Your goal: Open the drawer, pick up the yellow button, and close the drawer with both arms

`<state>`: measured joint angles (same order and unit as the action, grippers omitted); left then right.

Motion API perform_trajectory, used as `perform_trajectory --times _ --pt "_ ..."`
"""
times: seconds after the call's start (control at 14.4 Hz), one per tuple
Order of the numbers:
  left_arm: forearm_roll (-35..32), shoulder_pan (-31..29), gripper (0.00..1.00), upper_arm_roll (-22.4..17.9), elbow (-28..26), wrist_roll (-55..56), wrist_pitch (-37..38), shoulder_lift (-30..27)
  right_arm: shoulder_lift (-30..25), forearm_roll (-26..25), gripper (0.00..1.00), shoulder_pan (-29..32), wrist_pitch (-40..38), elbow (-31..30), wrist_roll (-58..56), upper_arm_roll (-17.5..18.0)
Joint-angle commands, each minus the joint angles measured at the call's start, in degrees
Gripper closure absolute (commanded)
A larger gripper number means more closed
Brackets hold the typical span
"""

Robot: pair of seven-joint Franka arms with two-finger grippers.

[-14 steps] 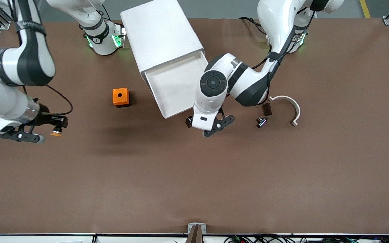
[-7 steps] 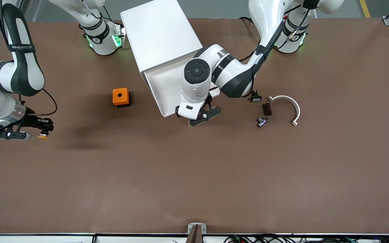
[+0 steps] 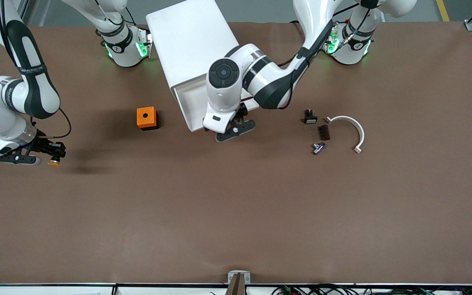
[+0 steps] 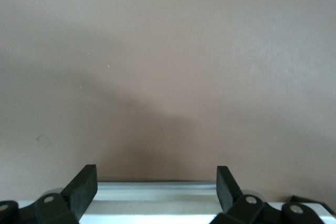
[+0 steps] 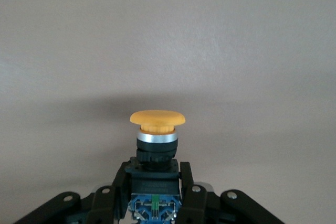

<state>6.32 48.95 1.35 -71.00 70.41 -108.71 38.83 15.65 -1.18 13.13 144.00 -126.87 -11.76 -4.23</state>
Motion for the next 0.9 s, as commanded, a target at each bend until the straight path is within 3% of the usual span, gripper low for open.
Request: perform_trajectory --times 0.0,0.49,0.83 --pt "-0.26 2.37 0.00 -0.12 -0.10 0.70 0.60 -0.51 3.15 0.83 1.00 2.25 0.58 1.79 -1.16 1.33" --pt "-0.17 7.12 0.00 -0.12 -0.19 0.70 0.69 -0.33 8.34 4.17 1.00 2.43 1.19 5.49 -6.17 1.50" --pt "-0.17 9.85 0.00 -0.12 -0.45 0.70 0.60 1.07 10.54 4.08 1.00 2.78 7.43 5.49 -9.86 1.41"
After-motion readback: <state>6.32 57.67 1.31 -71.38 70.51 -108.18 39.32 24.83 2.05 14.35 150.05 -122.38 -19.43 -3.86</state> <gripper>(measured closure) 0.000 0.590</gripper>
